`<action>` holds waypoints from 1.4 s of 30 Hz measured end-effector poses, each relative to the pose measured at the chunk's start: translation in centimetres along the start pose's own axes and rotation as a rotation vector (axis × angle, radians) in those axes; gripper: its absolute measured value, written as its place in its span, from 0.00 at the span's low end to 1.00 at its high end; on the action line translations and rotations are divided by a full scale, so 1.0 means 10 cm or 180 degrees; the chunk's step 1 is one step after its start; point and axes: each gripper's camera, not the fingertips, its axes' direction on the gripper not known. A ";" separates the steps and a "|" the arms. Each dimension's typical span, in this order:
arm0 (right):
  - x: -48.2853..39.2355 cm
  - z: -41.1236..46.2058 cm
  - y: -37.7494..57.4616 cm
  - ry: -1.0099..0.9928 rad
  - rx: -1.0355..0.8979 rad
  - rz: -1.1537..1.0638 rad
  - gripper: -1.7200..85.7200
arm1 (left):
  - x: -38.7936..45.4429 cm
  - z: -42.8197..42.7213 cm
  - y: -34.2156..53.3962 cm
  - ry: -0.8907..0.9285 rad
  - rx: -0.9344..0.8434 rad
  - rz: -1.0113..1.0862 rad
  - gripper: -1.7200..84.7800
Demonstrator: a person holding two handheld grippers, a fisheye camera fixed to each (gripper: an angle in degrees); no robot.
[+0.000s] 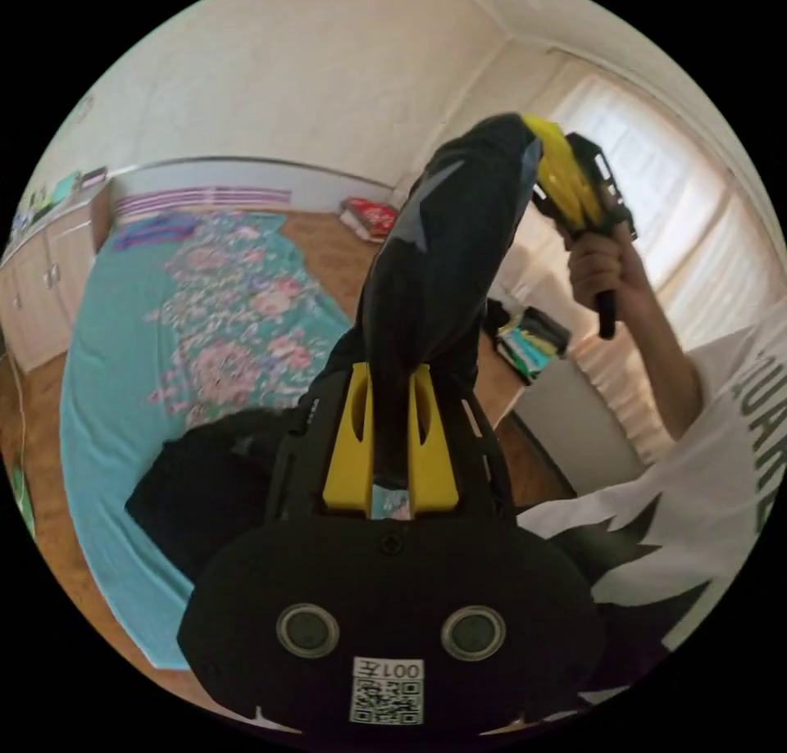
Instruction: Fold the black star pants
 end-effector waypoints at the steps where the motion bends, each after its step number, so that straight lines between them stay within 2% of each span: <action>1: -0.05 -0.18 0.00 0.0015 0.0094 -0.0055 0.02 | 0.14 0.09 -0.28 0.0159 0.0026 0.0127 0.05; 6: -0.35 -1.69 0.12 0.0442 0.0614 -0.0300 0.02 | 0.88 0.64 -1.41 0.0222 -0.0115 0.0787 0.04; 11: -0.32 -2.89 0.45 0.0492 0.0635 -0.0190 0.03 | 1.92 1.59 -2.45 0.0009 -0.0615 0.1170 0.04; 15: -0.02 -3.90 0.97 0.0206 0.0586 0.0172 0.03 | 2.65 2.45 -2.87 0.0066 -0.0850 0.1109 0.04; 18: 0.22 -4.57 1.35 0.0147 0.0471 0.0556 0.04 | 3.18 3.28 -3.21 0.0441 -0.1171 0.0793 0.03; 20: 0.25 -4.97 1.54 0.0347 0.0444 0.0619 0.04 | 3.55 3.90 -3.55 0.0902 -0.1344 0.0493 0.03; 22: 0.15 -5.34 1.62 0.0737 0.0271 0.0499 0.06 | 3.82 4.30 -3.87 0.1195 -0.1458 0.0326 0.03; 24: -0.09 -5.75 1.60 0.1362 -0.0054 0.0213 0.10 | 4.11 4.65 -4.22 0.1450 -0.1543 0.0277 0.03; 27: -0.42 -6.05 1.44 0.1976 -0.0535 -0.0157 0.16 | 4.58 5.21 -4.86 0.1806 -0.1676 0.0306 0.03; 30: -0.57 -6.08 1.23 0.2481 -0.1119 -0.0434 0.20 | 5.09 5.73 -5.55 0.1971 -0.1857 0.0673 0.03; 35: -0.36 -6.02 0.93 0.3199 -0.1926 -0.0961 0.21 | 6.14 6.49 -6.75 0.2040 -0.2261 0.1706 0.03; 37: -0.26 -6.10 0.77 0.3216 -0.2189 -0.1189 0.21 | 6.51 6.68 -7.11 0.2027 -0.2430 0.2073 0.03; 40: -0.06 -6.26 0.50 0.2808 -0.2764 -0.1391 0.21 | 7.12 6.94 -7.67 0.2015 -0.2637 0.2536 0.03; 42: 0.15 -6.38 0.38 0.2437 -0.3246 -0.1420 0.16 | 7.42 7.12 -7.97 0.2037 -0.2695 0.2611 0.03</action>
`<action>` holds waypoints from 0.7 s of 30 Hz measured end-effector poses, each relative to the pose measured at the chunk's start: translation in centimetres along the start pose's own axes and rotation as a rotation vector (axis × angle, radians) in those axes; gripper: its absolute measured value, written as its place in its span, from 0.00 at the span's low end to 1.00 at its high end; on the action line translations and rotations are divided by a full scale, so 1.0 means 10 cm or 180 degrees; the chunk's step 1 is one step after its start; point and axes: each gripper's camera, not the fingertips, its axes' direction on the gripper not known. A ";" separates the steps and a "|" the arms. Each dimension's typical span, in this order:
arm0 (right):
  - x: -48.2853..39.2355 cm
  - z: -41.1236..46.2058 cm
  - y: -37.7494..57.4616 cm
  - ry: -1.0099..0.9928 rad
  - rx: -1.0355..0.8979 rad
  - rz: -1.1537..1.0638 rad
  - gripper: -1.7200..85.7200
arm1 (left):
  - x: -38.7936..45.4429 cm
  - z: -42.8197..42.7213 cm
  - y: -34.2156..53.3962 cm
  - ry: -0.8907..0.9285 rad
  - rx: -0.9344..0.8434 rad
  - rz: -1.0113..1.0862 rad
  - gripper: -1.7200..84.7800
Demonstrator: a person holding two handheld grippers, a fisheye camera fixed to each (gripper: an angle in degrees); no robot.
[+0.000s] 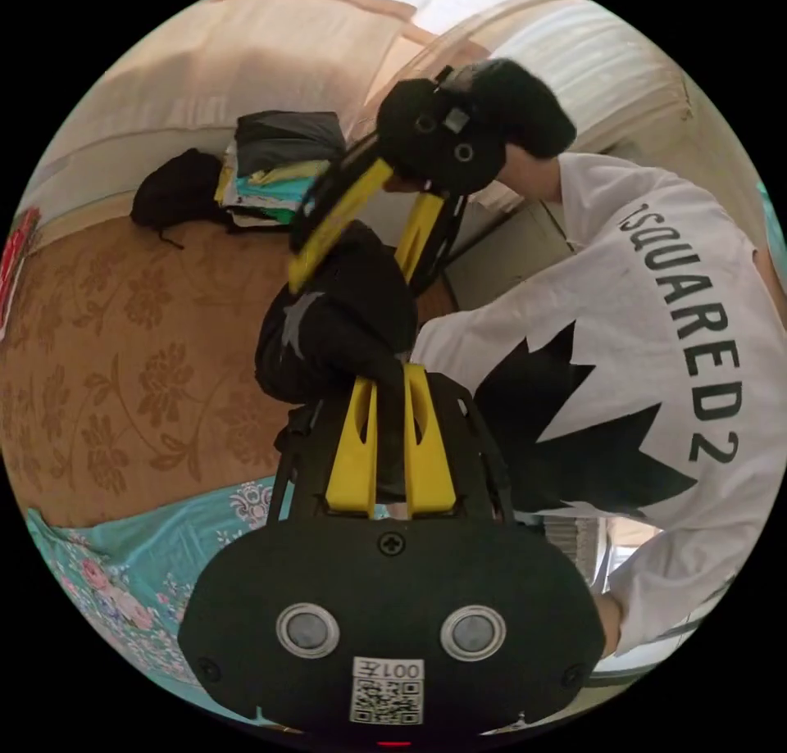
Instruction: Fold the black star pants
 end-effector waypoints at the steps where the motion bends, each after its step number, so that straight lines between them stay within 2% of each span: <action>1: 0.05 0.03 0.02 -0.0127 -0.0057 -0.0118 0.12 | -0.09 -0.05 -0.27 0.0015 -0.0015 -0.0052 0.03; 2: 0.16 0.07 0.09 -0.0274 -0.0081 -0.0261 0.08 | -0.21 -0.06 -0.53 -0.0020 -0.0072 -0.0152 0.03; 4: 0.38 0.12 0.24 -0.0225 -0.0070 -0.0331 0.08 | -0.43 -0.07 -0.89 -0.0234 -0.0177 -0.0441 0.04; 7: 0.91 0.10 0.50 0.0550 -0.0031 -0.0140 0.07 | -0.73 -0.30 -1.52 -0.0833 -0.0079 -0.0835 0.04; 9: 1.33 -0.09 0.71 0.1417 0.0117 -0.0007 0.08 | -0.83 -0.57 -1.90 -0.1248 0.0135 -0.1030 0.06; 11: 1.63 -0.24 0.91 0.1724 0.0269 0.0040 0.08 | -0.87 -0.83 -2.37 -0.1759 0.0369 -0.1183 0.08; 16: 2.41 -0.08 1.58 0.1615 0.0313 0.0185 0.10 | -1.14 -0.54 -3.18 -0.2107 0.0513 -0.1666 0.09; 18: 2.76 0.34 1.95 0.1153 0.0156 0.0254 0.13 | -1.36 -0.20 -3.40 -0.2084 0.0493 -0.2019 0.09; 21: 3.15 0.98 2.46 0.0502 -0.0264 0.0473 0.14 | -1.75 0.48 -3.59 -0.1619 0.0453 -0.2765 0.09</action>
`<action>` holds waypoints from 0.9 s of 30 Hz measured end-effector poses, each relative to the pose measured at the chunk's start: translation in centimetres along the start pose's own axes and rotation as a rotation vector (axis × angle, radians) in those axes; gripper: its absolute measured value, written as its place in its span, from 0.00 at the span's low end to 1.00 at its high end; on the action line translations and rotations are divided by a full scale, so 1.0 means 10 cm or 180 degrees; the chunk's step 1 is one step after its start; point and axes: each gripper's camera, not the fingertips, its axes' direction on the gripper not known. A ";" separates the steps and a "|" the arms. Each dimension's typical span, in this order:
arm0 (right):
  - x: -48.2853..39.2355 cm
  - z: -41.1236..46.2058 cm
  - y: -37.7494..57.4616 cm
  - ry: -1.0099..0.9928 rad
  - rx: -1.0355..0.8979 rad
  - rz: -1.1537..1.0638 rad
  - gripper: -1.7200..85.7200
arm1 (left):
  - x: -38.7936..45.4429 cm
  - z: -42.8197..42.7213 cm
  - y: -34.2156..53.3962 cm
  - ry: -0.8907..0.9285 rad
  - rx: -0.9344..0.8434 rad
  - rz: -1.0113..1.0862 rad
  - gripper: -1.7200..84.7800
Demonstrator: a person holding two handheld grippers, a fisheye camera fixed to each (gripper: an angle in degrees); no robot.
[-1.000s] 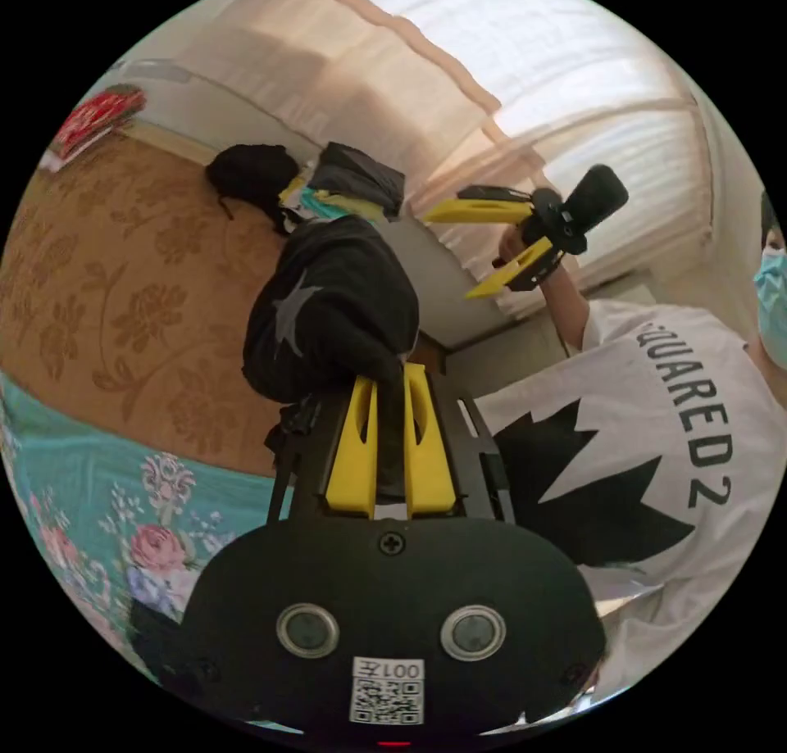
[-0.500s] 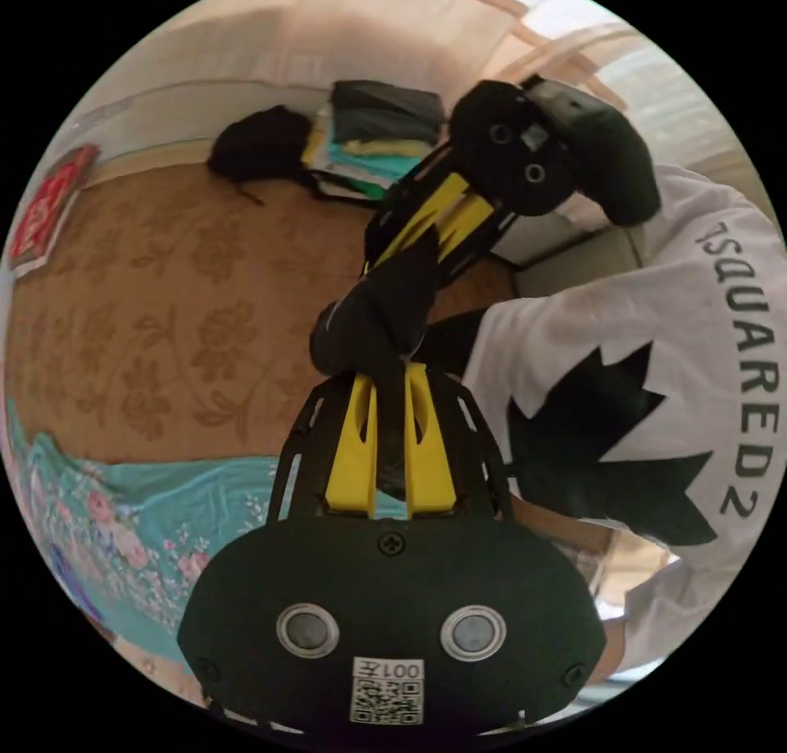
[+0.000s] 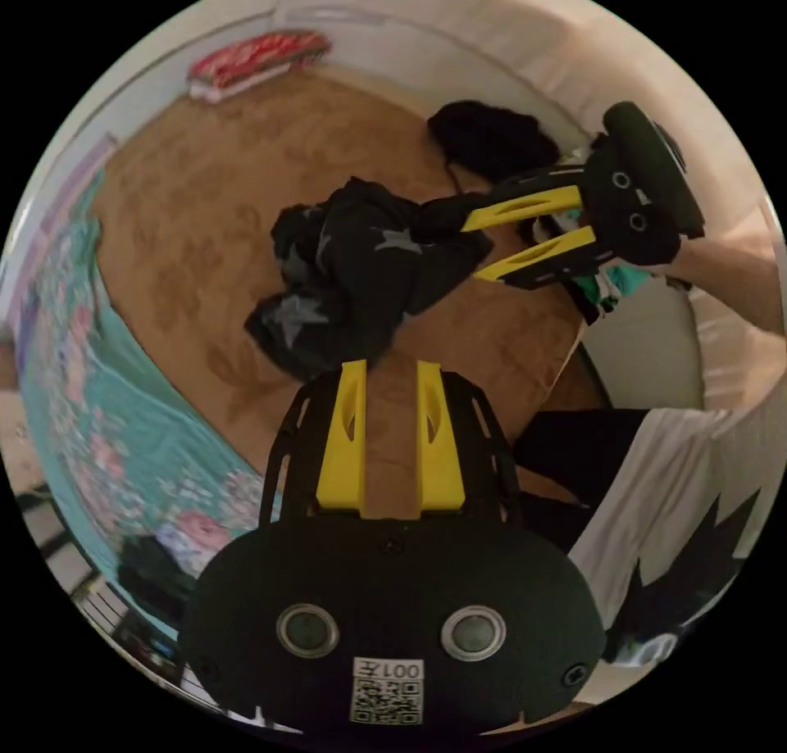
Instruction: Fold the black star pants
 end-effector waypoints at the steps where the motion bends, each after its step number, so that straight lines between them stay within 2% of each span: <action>1: 0.07 0.14 0.09 -0.0099 -0.0111 0.0051 0.14 | 0.07 0.25 -0.02 0.0201 -0.0137 -0.0235 0.09; 3: 0.37 0.52 0.45 -0.0369 -0.0333 0.0368 0.14 | 0.19 0.48 -0.04 0.0418 -0.0189 -0.0531 0.09; 5: 0.69 0.65 0.68 -0.0489 -0.0291 0.0654 0.14 | 0.29 0.61 -0.15 0.0612 -0.0059 -0.0718 0.09; 9: 1.67 0.84 1.01 -0.0907 0.0260 0.1446 0.15 | 0.25 0.72 -0.56 0.0469 0.0153 -0.0922 0.11; 12: 2.30 1.08 1.04 -0.1327 0.0613 0.1706 0.14 | 0.19 0.86 -1.00 0.0222 0.0320 -0.0999 0.12; 14: 2.56 1.26 1.00 -0.1373 0.0531 0.1699 0.10 | 0.22 1.01 -1.31 -0.0185 0.0332 -0.1130 0.10; 16: 2.72 1.35 1.01 -0.1220 0.0394 0.1633 0.06 | 0.33 1.14 -1.50 -0.0238 0.0169 -0.1023 0.07; 19: 2.75 1.14 1.28 -0.0829 0.0673 0.1515 0.05 | 0.61 1.14 -1.63 -0.0283 0.0225 -0.0887 0.02; 22: 2.68 0.75 1.77 -0.0868 0.1221 0.1293 0.04 | 0.98 0.91 -1.51 0.0010 0.0617 -0.0681 0.01; 24: 2.61 0.51 2.19 -0.1235 0.1478 0.0972 0.04 | 1.22 0.80 -1.37 0.0271 0.0779 -0.0553 0.01; 27: 2.54 0.47 2.65 -0.1719 0.1198 0.0813 0.04 | 1.61 0.74 -1.13 0.0731 0.0754 -0.0345 0.01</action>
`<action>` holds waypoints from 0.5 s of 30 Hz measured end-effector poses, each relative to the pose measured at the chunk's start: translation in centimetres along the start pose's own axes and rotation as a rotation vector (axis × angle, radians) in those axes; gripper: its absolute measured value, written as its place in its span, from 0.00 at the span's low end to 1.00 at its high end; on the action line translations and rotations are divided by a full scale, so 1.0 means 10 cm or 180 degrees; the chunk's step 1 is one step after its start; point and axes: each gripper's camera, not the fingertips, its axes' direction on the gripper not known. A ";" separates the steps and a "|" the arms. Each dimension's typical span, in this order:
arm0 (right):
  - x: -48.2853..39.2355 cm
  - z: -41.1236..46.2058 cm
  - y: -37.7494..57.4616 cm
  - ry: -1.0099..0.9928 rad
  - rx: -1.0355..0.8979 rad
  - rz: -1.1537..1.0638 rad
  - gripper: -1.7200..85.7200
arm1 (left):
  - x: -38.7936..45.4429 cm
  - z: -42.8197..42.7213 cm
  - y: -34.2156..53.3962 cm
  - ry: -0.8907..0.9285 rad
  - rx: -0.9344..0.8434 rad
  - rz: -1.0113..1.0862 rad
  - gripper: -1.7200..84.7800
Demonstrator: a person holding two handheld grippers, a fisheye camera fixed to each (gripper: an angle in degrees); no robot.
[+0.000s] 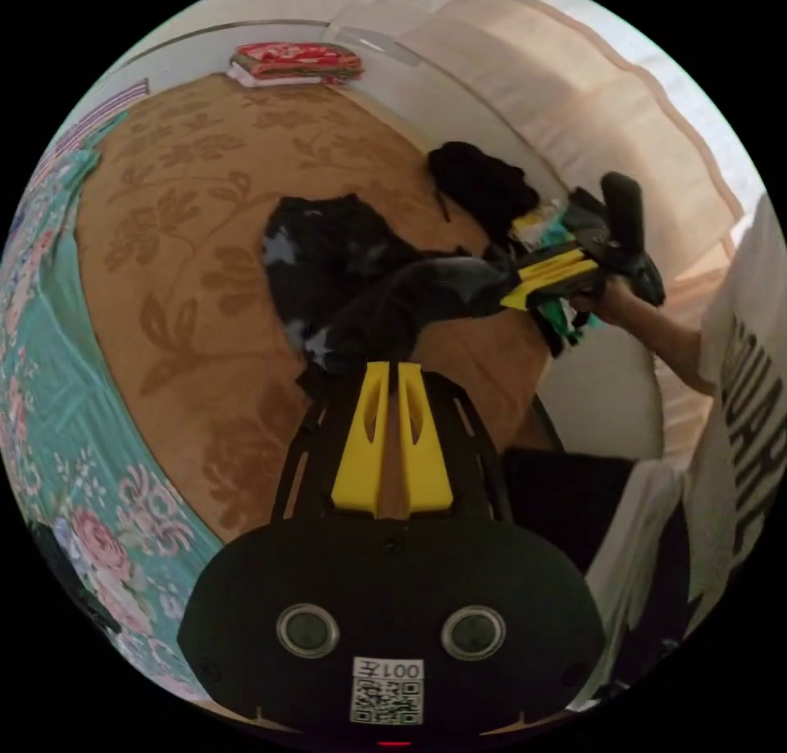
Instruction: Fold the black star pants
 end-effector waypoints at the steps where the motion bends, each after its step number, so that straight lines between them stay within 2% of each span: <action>1: 0.01 -0.01 0.09 0.0002 -0.0124 0.0050 0.04 | 0.14 0.06 0.11 0.0103 -0.0196 0.0059 0.01; 3: 0.11 0.03 0.49 -0.0191 -0.0619 0.0275 0.04 | 0.33 0.19 0.28 0.0260 -0.0530 0.0166 0.01; 5: 0.19 0.11 0.77 -0.0465 -0.0865 0.0480 0.04 | 0.54 0.47 0.53 0.0346 -0.1047 0.0192 0.01; 8: 0.38 0.25 1.16 -0.0584 -0.1226 0.0743 0.04 | 0.66 0.77 0.76 0.0417 -0.1445 0.0099 0.01; 10: 0.48 0.25 1.28 -0.0415 -0.1319 0.0875 0.05 | 0.66 0.85 0.81 0.0356 -0.1471 -0.0139 0.01; 15: 0.61 -0.11 1.39 0.0011 -0.0723 0.1201 0.09 | 0.64 0.84 0.75 0.0247 -0.0955 -0.0619 0.07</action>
